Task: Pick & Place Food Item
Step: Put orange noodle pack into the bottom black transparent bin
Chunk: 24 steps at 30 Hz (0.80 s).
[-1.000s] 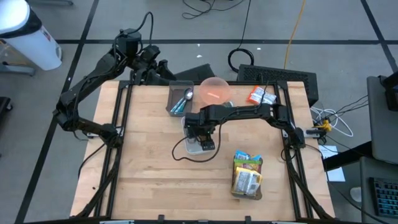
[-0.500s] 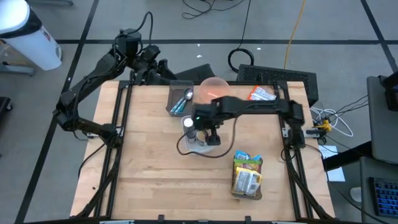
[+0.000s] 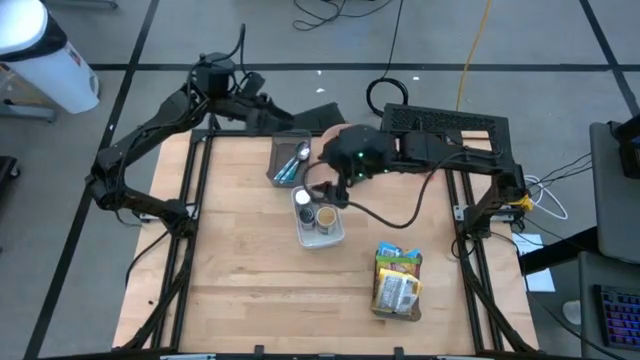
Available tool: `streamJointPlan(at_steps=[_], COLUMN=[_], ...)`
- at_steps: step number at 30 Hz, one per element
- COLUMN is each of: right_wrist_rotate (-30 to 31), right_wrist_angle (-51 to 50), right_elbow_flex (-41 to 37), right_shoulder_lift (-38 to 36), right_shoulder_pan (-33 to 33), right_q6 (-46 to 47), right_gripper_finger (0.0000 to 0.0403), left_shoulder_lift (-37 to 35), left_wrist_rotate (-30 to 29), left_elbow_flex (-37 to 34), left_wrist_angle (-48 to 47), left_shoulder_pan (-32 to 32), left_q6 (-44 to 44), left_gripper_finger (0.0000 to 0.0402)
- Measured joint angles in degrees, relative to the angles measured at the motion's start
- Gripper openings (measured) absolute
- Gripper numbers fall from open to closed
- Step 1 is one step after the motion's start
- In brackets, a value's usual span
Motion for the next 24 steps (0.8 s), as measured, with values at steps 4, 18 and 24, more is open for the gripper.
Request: streamJointPlan(at_steps=[4,18,24], right_wrist_rotate=[3.5,2.01,-5.3], right_wrist_angle=[5.31,18.79,38.63], right_elbow_flex=[0.0,-13.0,-38.36], right_shoulder_lift=[-0.44,-6.76,-21.6], right_shoulder_pan=[0.02,-3.16,-5.2], right_q6=[0.15,-1.22,6.2], right_gripper_finger=[0.0391,0.0392,0.0392], left_shoulder_lift=[0.2,0.95,1.06], left_wrist_rotate=[-8.9,-26.74,-36.12], left_elbow_flex=[0.0,-0.14,-6.87], left_wrist_angle=[3.67,7.66,20.52], left_shoulder_pan=[-2.32,-12.95,-22.05], left_q6=[0.62,-7.03,-11.18], left_gripper_finger=[0.0308,0.0308,0.0308])
